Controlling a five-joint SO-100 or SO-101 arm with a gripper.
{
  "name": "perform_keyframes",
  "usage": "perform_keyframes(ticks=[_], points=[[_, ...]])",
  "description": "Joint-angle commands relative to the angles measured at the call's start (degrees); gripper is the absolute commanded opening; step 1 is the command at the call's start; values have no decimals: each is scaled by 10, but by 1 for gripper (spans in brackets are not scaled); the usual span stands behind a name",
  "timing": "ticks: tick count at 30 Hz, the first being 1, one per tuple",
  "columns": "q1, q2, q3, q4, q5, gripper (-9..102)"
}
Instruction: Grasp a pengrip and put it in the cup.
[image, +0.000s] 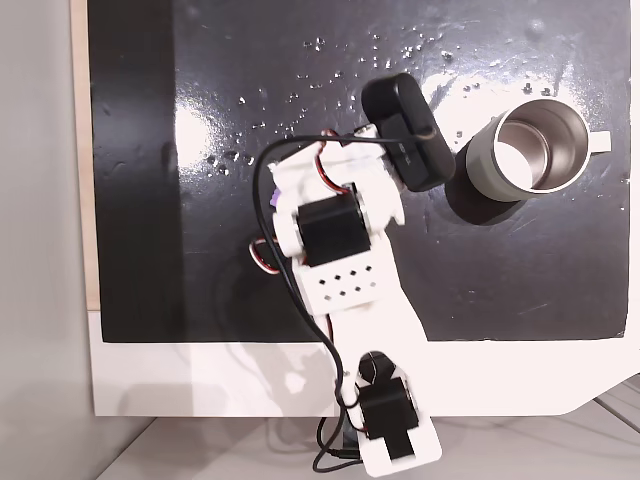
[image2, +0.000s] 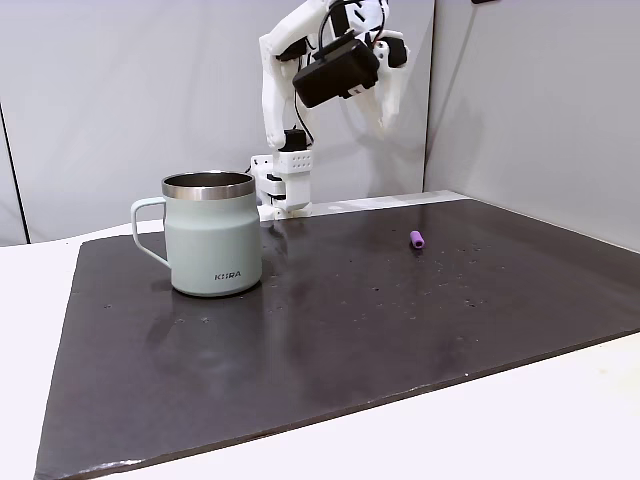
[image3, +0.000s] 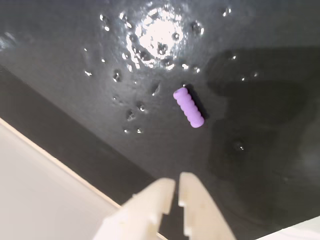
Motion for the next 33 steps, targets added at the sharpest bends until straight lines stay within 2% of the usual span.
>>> perform_keyframes(ticks=[1,9,19,33], points=[[-11,-53,-86,18,-8,10],[-18,-143,-68,-14,-66,21],[-40,-218,-11,-85,-134,22],[-83,-252,114,-193,-167,23]])
